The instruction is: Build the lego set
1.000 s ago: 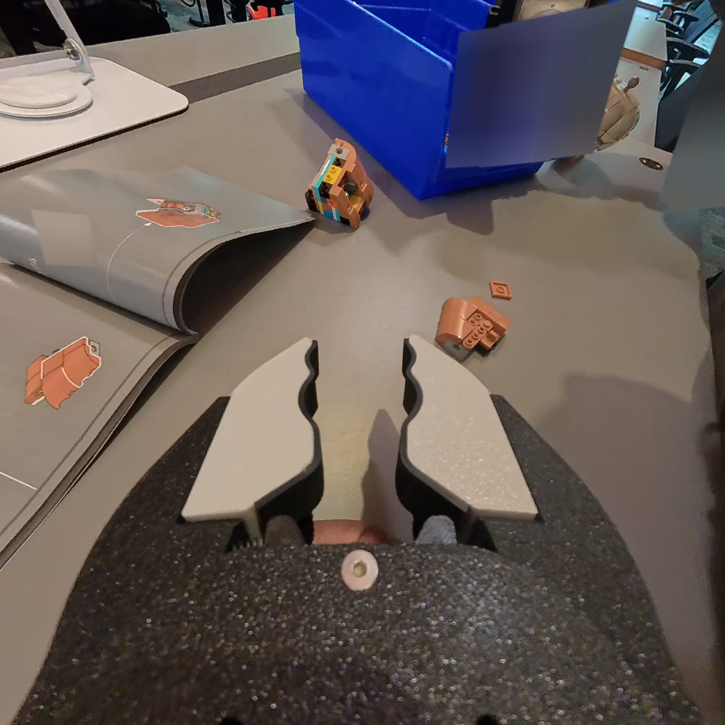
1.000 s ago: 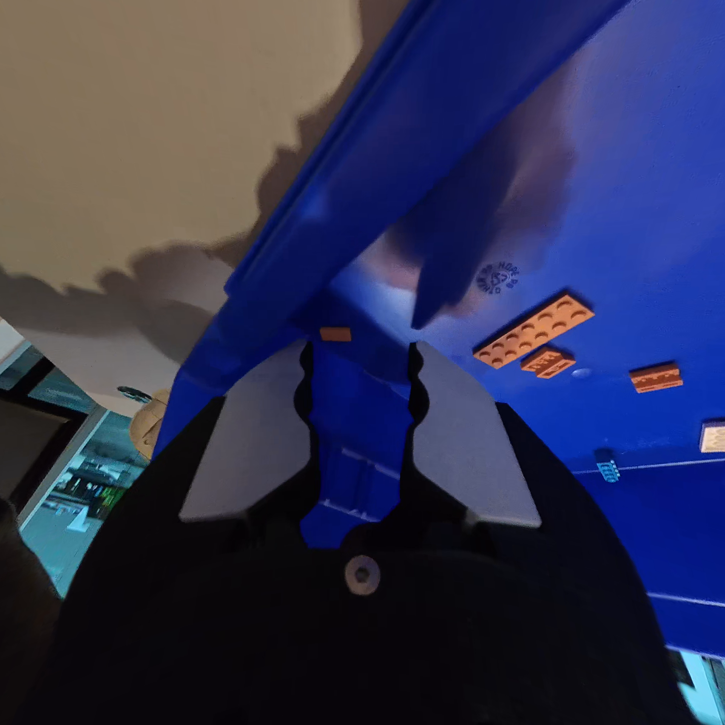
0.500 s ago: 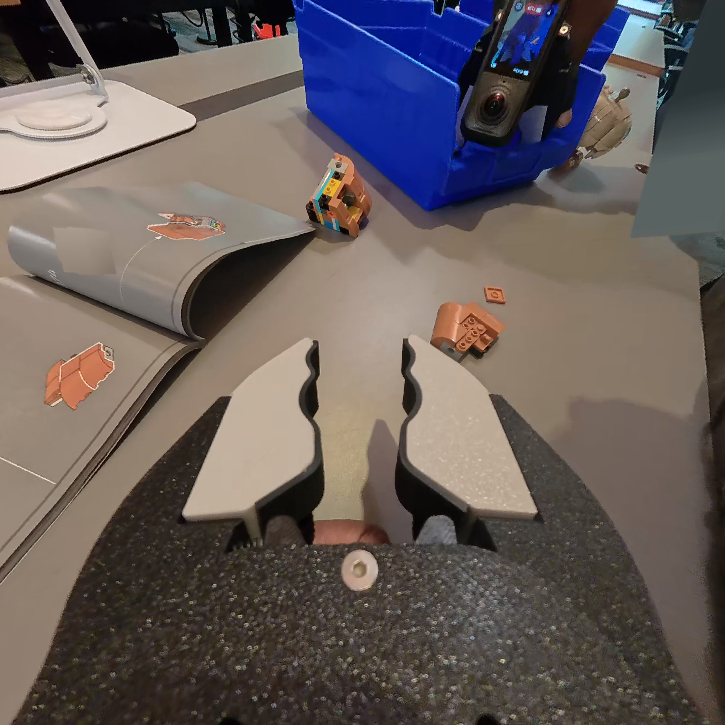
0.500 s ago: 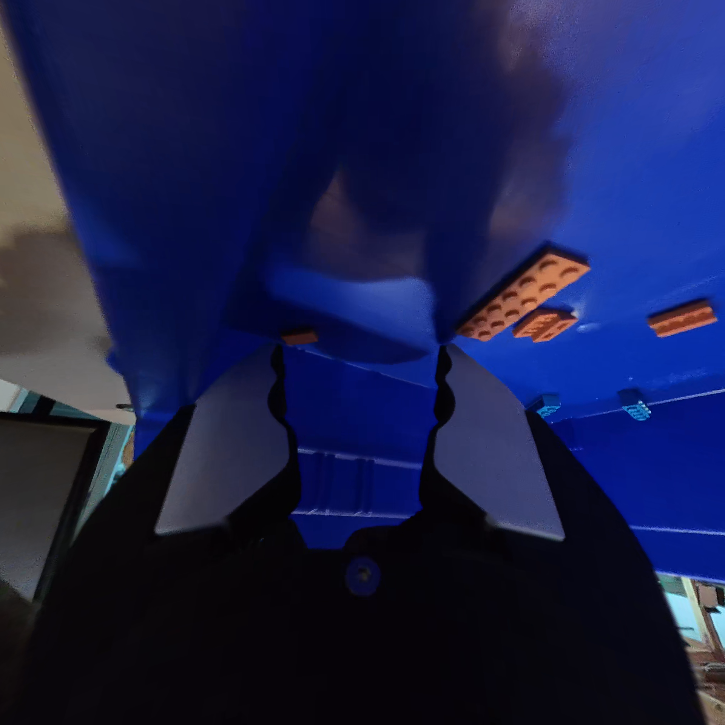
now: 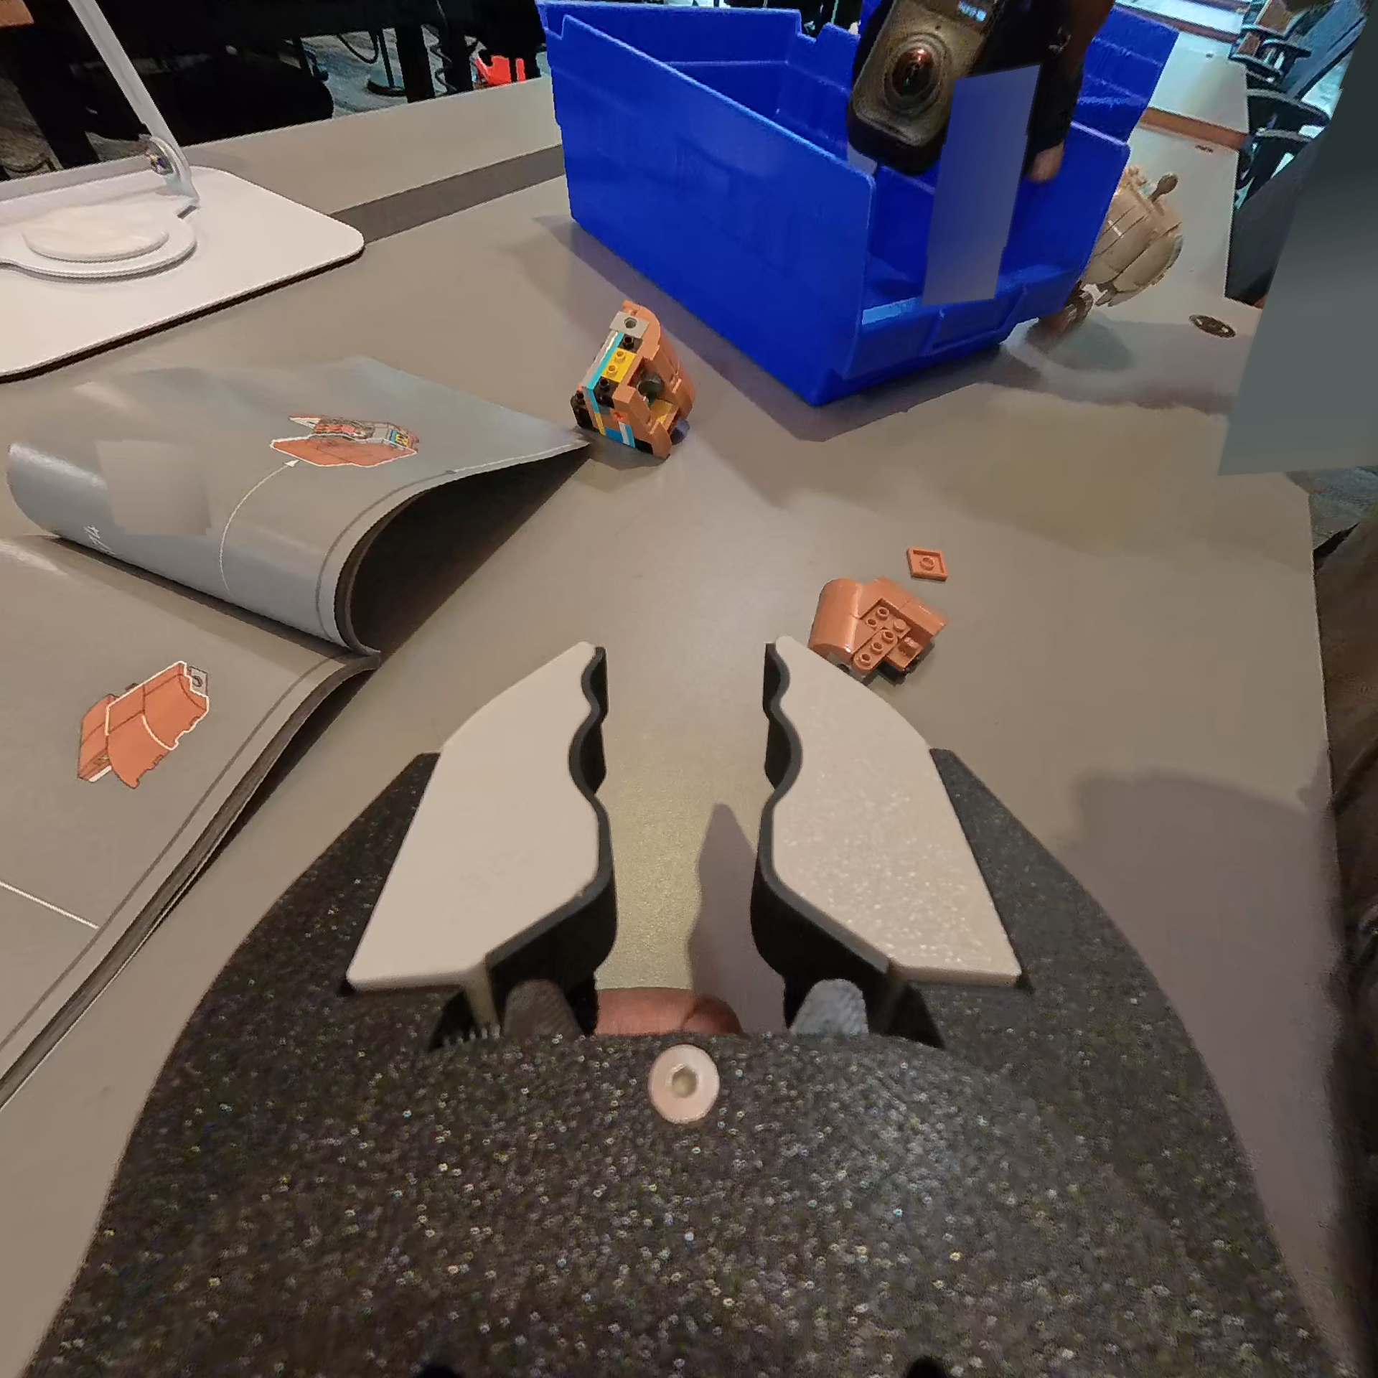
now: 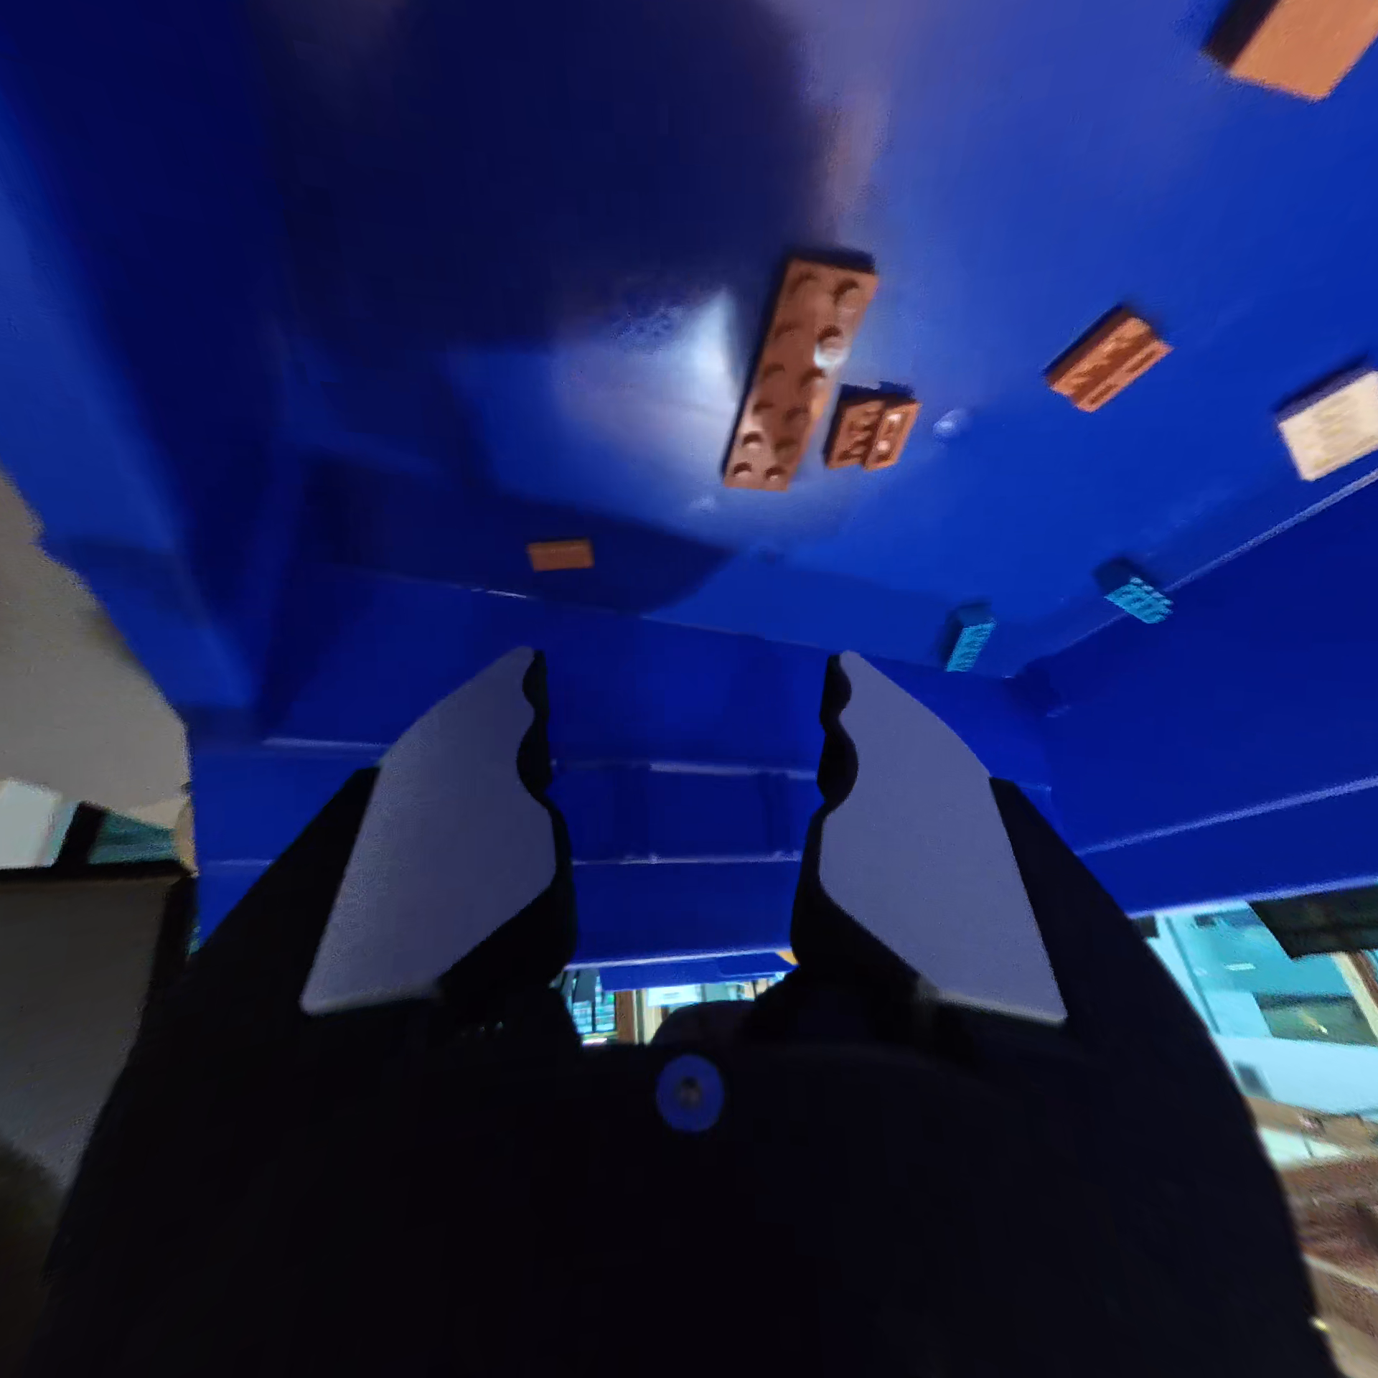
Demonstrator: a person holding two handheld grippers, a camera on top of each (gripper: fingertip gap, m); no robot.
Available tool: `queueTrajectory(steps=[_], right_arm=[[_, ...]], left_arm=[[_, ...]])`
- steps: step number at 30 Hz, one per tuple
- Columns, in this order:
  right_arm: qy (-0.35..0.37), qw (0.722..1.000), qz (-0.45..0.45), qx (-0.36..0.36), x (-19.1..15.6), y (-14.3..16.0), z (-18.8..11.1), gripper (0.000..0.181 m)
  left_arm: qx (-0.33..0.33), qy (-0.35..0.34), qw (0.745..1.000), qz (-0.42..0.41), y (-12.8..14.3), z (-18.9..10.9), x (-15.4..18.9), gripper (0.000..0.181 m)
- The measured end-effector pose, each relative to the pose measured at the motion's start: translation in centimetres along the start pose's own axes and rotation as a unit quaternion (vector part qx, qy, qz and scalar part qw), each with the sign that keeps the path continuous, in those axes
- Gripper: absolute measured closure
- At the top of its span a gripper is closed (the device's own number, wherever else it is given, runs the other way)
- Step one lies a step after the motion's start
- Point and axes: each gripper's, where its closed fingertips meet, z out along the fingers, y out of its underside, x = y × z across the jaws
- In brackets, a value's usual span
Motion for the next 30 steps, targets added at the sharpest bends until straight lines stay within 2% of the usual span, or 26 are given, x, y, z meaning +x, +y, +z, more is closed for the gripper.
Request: queueTrajectory(steps=[7, 14, 20, 24, 27, 29, 30], right_arm=[[-0.07, 0.997, -0.026, 0.006, -2.1, -0.9, 1.5, 0.117], [-0.07, 0.997, -0.04, -0.003, -2.8, -1.4, 2.2, 0.127], [-0.049, 0.998, -0.03, -0.029, -2.4, -0.8, 2.8, 0.145], [-0.051, 0.998, -0.033, -0.028, -2.7, -0.8, 2.8, 0.163], [-0.053, 0.998, -0.028, -0.026, -2.8, -0.9, 2.8, 0.168], [-0.059, 0.998, -0.025, -0.017, -3.0, -1.0, 2.7, 0.18], [-0.058, 0.998, -0.022, -0.015, -3.0, -1.1, 2.7, 0.181]], left_arm=[[0.002, -0.001, 1.0, 0.002, 0.0, -0.2, 0.0, 0.141], [0.002, -0.002, 1.0, 0.002, 0.0, -0.3, 0.0, 0.141], [0.005, -0.004, 1.0, 0.005, -0.2, -0.4, 0.0, 0.141], [0.01, -0.004, 1.0, 0.007, -0.4, -0.6, 0.1, 0.141], [0.011, -0.005, 1.0, 0.009, -0.4, -0.7, 0.2, 0.141], [0.011, -0.005, 1.0, 0.008, -0.4, -0.8, 0.2, 0.141], [0.011, -0.005, 1.0, 0.008, -0.4, -0.9, 0.3, 0.141]])
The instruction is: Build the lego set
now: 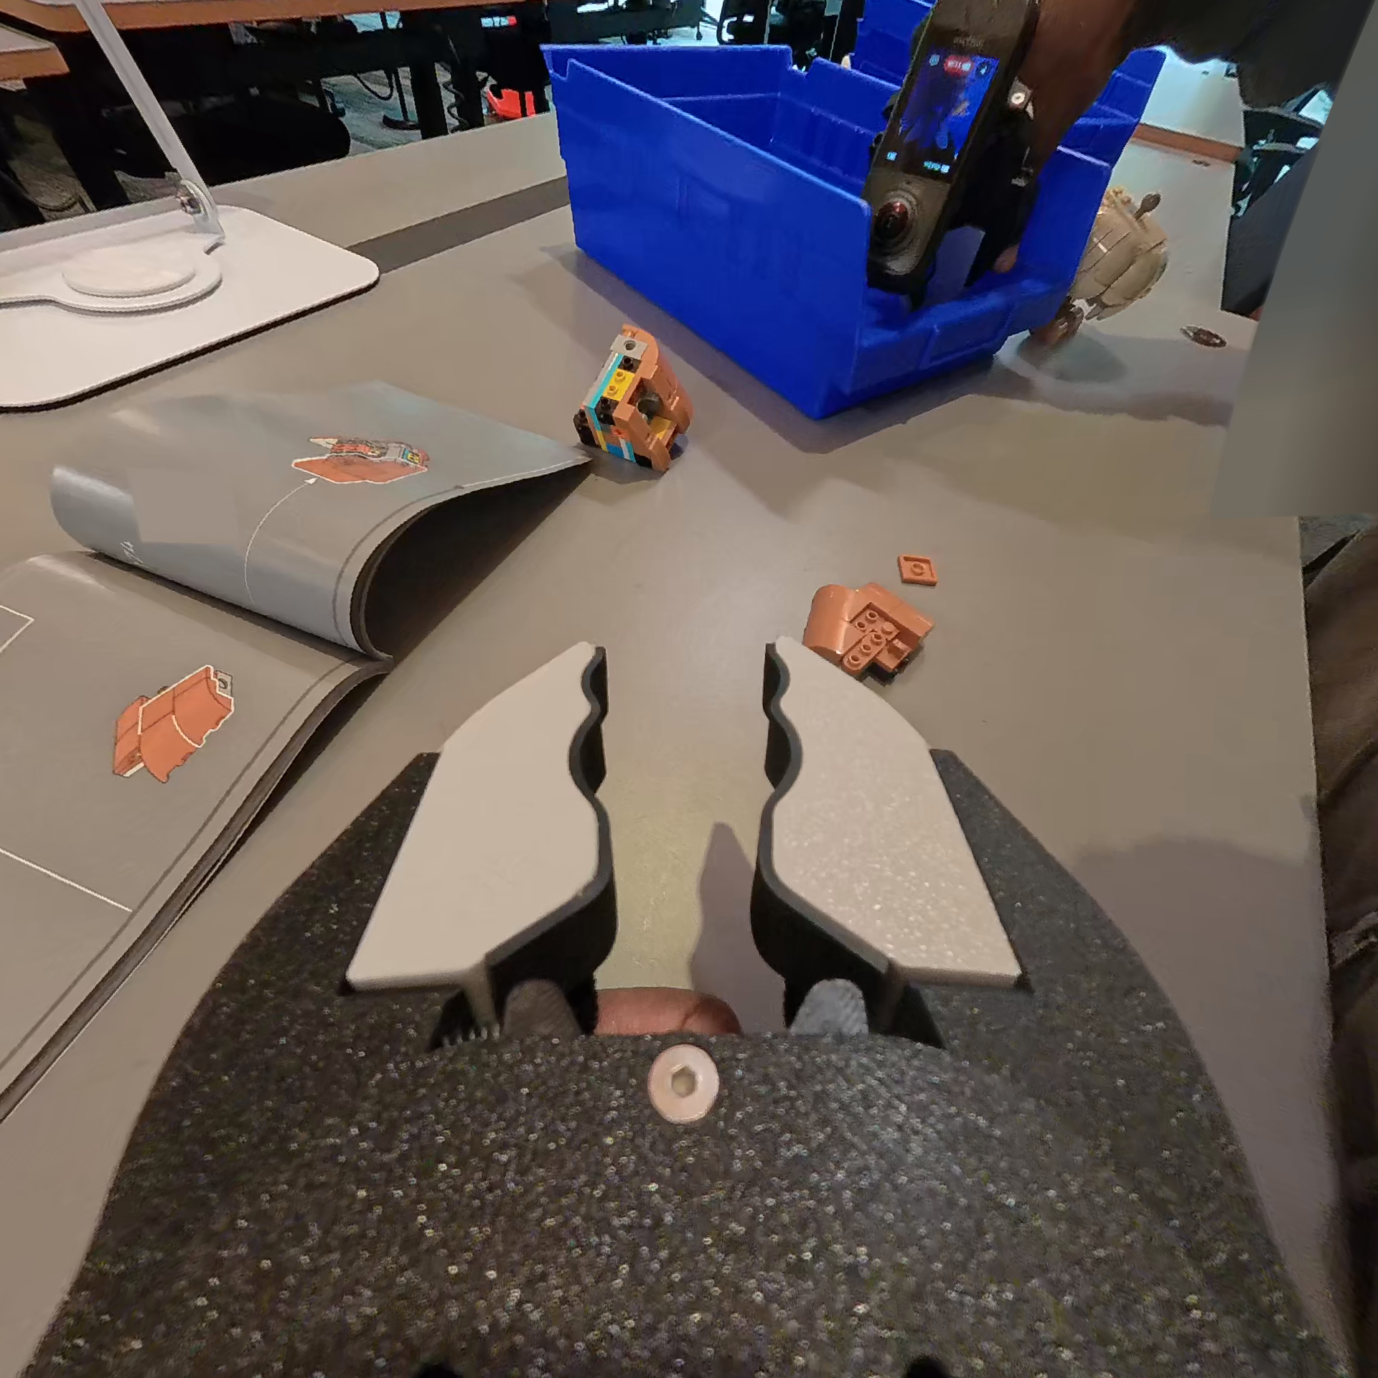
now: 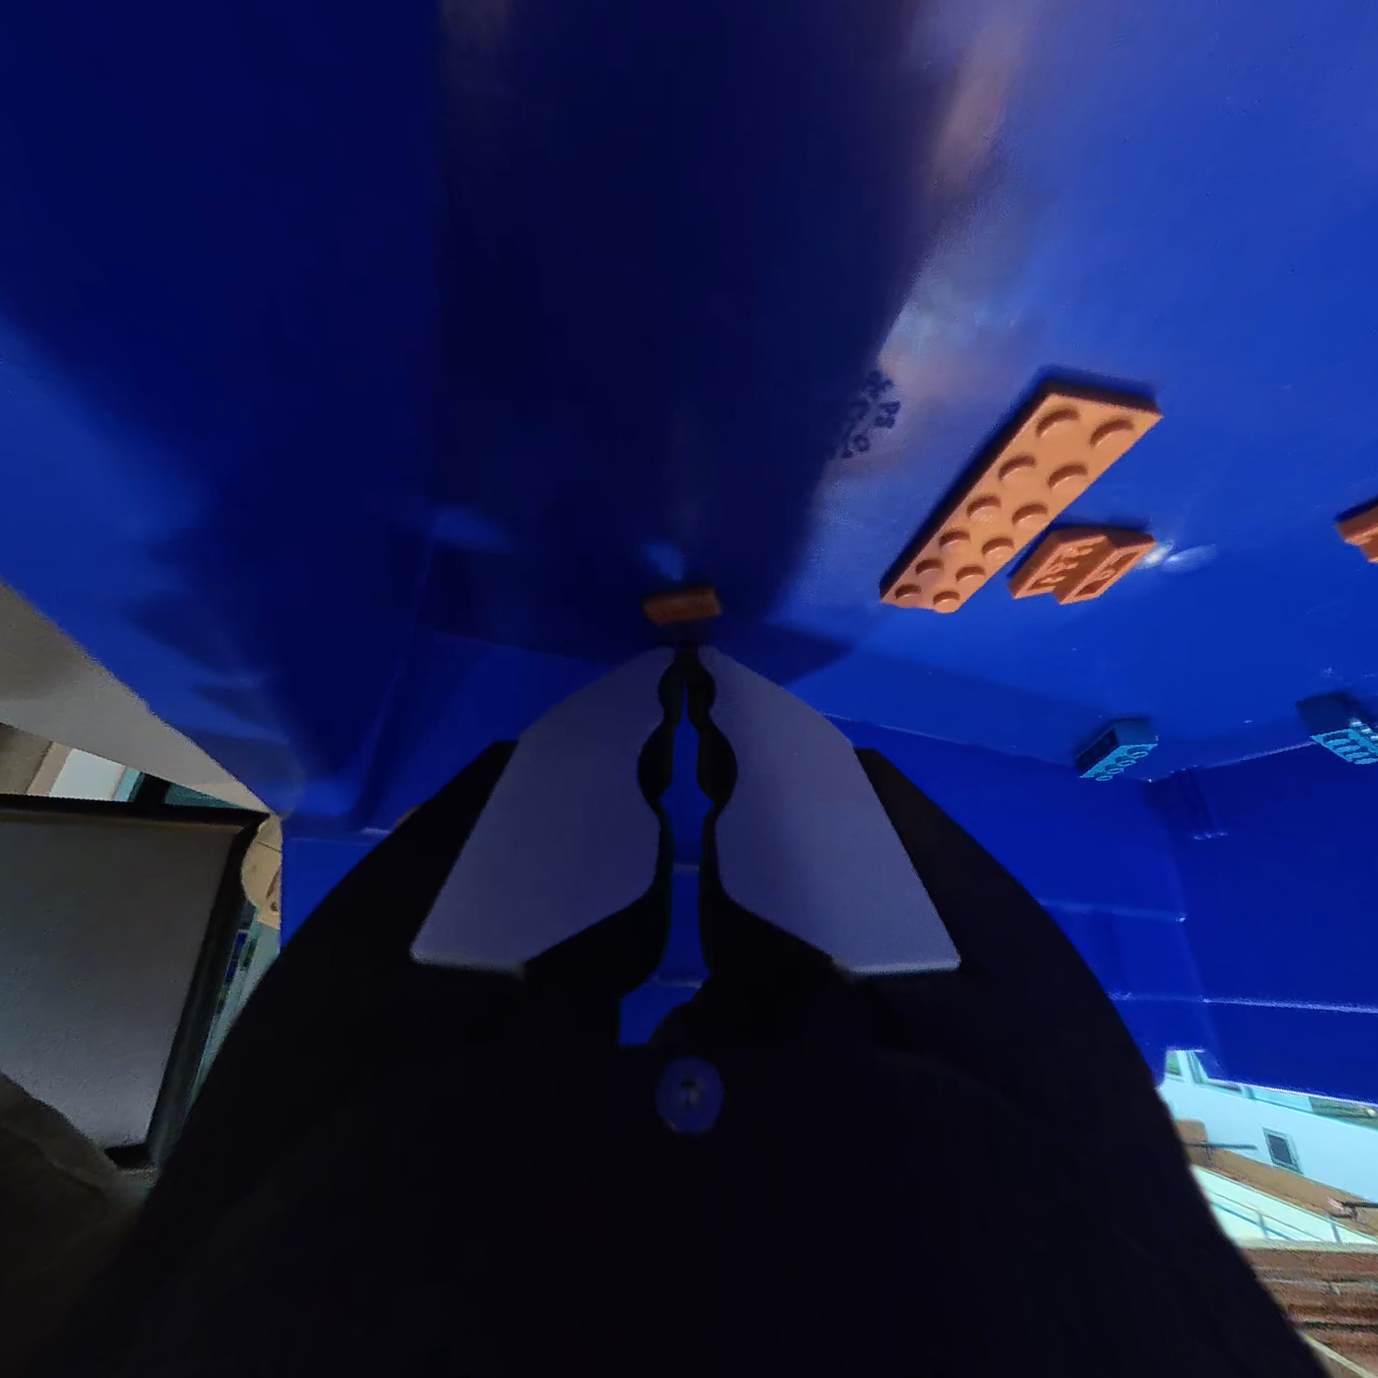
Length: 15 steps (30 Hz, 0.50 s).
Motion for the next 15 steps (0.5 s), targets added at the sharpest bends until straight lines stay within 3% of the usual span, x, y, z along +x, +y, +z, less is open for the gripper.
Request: queueTrajectory(steps=[4, 8, 15], right_arm=[[0.01, 1.0, 0.01, 0.013, 0.3, -0.1, -0.1, 0.177], [0.022, 0.999, 0.011, 0.037, 0.6, -0.1, -0.8, 0.152], [0.013, 0.996, -0.03, 0.089, -0.2, -1.8, -1.5, 0.149]], left_arm=[[0.0, 0.001, 1.0, -0.001, 0.0, -0.1, 0.1, 0.141], [0.0, 0.002, 1.0, -0.003, 0.2, -0.2, 0.2, 0.141], [-0.003, 0.001, 1.0, -0.003, 0.3, -0.2, 0.2, 0.141]])
